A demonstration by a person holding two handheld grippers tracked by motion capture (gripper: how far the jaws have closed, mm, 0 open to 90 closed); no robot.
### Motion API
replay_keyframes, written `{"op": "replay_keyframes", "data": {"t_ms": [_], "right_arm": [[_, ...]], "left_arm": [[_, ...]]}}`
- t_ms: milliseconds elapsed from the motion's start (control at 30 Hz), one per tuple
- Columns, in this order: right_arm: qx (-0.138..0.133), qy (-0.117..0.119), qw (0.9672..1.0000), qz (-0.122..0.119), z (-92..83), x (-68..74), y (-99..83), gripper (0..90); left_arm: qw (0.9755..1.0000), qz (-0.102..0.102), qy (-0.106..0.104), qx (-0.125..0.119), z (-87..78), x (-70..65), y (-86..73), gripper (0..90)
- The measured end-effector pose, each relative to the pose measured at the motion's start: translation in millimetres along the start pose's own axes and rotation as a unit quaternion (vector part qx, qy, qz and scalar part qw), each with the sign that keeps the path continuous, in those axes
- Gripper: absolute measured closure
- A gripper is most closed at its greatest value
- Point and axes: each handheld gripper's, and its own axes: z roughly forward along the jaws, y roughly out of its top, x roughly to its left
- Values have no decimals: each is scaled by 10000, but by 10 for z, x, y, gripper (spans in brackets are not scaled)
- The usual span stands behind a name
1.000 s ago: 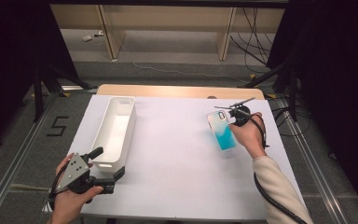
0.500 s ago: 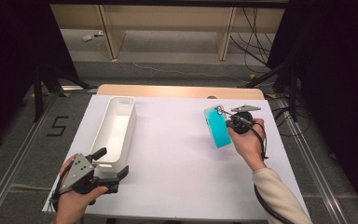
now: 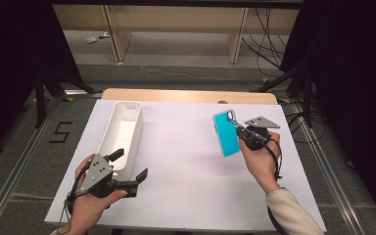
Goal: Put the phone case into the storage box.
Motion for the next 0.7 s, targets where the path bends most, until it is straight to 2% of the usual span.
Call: {"op": "replay_keyframes", "data": {"t_ms": [100, 133, 300, 467, 500, 567, 700], "right_arm": [[-90, 51, 9999, -10, -25, 61, -10, 892], [-37, 60, 10000, 17, -40, 87, -6, 892], [-242, 113, 9996, -54, -88, 181, 9, 893], [-391, 204, 9987, -249, -117, 282, 25, 893], [-312, 279, 9989, -229, -128, 309, 28, 893], [-431, 279, 9983, -274, -121, 346, 37, 893], [-404, 366, 9981, -299, -140, 420, 56, 893]], "left_arm": [[9999, 22, -82, 56, 74, -43, 77, 71], [9999, 11, -91, 53, 94, -62, 100, 74], [9999, -10, -126, 59, 201, -120, 190, 80], [9998, 38, -151, 107, 341, -173, 243, 107], [9998, 60, -122, 132, 365, -192, 258, 108], [9997, 74, -147, 175, 418, -233, 289, 109], [9995, 94, -170, 234, 511, -304, 341, 149]]}}
